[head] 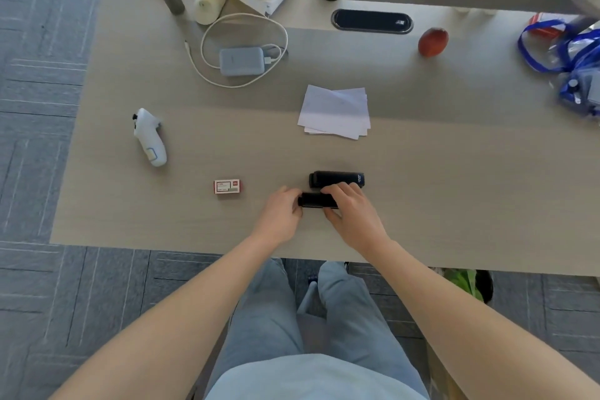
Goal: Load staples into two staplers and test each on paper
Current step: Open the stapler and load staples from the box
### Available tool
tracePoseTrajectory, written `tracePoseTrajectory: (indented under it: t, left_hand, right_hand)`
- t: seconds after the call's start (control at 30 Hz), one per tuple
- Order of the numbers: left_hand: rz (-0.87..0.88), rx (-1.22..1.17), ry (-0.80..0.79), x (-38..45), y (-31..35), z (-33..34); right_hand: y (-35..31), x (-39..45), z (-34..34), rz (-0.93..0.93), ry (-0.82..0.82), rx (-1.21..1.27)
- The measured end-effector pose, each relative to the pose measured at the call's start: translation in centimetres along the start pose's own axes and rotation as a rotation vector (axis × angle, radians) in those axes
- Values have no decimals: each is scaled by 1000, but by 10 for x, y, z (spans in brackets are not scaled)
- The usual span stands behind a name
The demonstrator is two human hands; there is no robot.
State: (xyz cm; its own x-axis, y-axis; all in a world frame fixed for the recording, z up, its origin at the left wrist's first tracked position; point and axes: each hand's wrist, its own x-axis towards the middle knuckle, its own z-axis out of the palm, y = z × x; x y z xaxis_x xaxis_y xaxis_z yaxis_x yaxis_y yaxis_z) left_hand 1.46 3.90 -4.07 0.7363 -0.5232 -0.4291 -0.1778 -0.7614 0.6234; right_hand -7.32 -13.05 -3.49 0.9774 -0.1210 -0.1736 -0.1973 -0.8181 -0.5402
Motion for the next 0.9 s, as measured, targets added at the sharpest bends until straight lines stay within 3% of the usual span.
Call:
tracePoseTrajectory:
  t: [0.43,0.7,0.9]
  left_hand:
    - [317,20,293,3,-48,21]
    - [413,2,481,0,-67,47]
    - [472,35,566,-5,-83,57]
  right_hand:
    - [8,3,41,-119,284,-32]
    - [16,2,72,-232,539,-91]
    - [18,-7,91,-295,593,-140]
